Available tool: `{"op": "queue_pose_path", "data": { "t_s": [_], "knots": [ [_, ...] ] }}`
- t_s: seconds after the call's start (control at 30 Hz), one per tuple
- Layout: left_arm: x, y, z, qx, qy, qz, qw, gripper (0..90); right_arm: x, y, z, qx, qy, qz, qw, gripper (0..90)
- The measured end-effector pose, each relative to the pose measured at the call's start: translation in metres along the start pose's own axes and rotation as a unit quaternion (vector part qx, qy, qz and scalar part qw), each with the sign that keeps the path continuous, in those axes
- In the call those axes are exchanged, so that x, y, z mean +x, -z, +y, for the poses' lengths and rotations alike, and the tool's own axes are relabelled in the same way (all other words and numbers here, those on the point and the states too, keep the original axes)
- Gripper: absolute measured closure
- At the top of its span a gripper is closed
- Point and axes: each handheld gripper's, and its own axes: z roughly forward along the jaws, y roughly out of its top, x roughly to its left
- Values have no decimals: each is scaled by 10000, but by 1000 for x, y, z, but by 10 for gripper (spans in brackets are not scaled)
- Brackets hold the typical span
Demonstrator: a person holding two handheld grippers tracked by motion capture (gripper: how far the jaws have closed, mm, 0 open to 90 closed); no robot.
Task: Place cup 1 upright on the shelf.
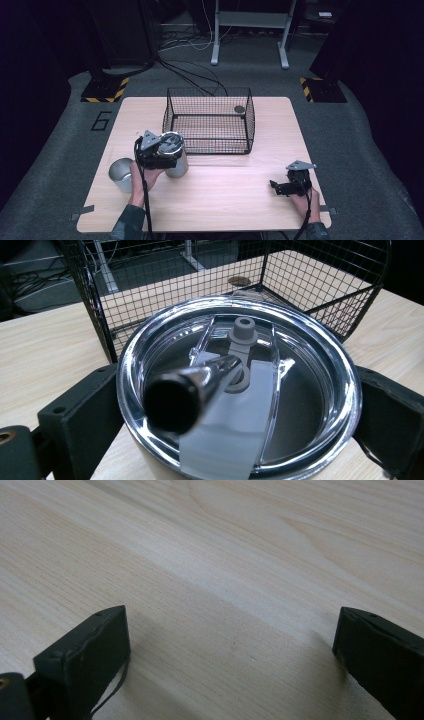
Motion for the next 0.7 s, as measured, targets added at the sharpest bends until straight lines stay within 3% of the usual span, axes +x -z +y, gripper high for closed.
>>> {"op": "queue_pose_path", "data": {
  "t_s": [0.1,0.7],
  "knots": [
    [-3,-2,0,-19,-31,136,9999,34,0,0,0,-3,3,1,10000,13],
    [-10,1,5,-16,-219,-42,9998,39,0,0,0,-12,6,11,10000,18]
  ]
}}
